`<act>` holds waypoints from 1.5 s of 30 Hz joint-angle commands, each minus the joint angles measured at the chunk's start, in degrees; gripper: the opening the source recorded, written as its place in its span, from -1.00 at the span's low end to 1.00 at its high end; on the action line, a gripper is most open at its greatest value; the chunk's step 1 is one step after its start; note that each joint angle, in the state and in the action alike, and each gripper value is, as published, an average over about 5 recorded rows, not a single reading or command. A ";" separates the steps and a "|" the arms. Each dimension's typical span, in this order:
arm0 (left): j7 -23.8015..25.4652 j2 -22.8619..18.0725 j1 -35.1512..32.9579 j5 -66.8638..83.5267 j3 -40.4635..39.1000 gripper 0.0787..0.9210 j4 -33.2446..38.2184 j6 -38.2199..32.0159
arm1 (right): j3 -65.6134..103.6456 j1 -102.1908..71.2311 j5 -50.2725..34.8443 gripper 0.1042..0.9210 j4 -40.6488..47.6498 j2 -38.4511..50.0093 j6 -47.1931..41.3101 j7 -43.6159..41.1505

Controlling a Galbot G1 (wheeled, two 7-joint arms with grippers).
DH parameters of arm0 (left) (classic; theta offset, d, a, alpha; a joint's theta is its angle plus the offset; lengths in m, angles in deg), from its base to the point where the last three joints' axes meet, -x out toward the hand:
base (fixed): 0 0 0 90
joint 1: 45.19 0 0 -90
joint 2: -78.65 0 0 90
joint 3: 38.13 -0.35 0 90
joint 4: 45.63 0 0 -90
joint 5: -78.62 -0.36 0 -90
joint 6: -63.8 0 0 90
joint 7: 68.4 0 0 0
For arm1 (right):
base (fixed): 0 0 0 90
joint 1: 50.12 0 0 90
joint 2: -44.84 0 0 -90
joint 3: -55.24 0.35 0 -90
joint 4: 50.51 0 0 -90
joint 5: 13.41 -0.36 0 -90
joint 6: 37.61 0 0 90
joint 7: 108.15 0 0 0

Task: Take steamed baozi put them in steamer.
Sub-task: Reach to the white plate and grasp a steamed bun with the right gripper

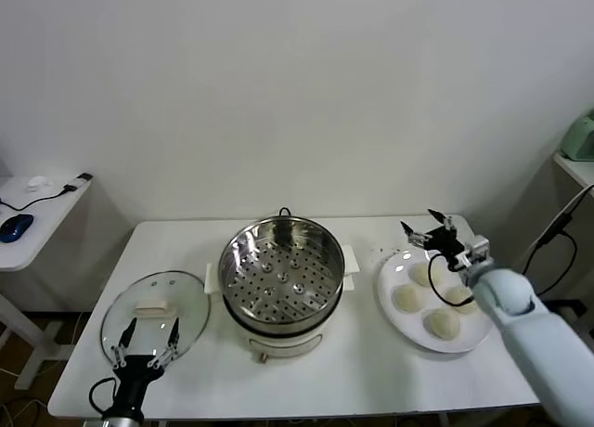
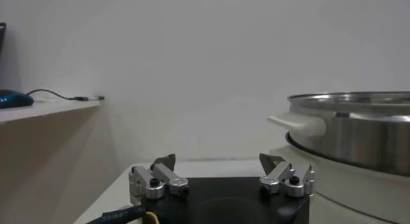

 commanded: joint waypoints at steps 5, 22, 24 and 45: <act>-0.22 -0.65 0.28 0.47 -0.47 0.77 -1.70 0.38 | -25.70 28.73 28.09 0.76 14.78 4.97 4.35 -42.14; -1.19 -2.04 -0.15 0.78 -0.24 0.77 -1.68 0.63 | -32.97 30.17 34.98 0.76 23.91 -4.80 7.93 -35.77; -1.24 -2.14 -0.25 0.81 -0.18 0.77 -1.55 0.71 | -32.43 29.61 35.82 0.76 24.83 -6.06 8.49 -34.35; -1.61 -2.54 -0.51 1.17 -0.31 0.77 -3.97 0.81 | -29.15 26.41 39.80 0.76 30.16 -10.47 11.04 -30.46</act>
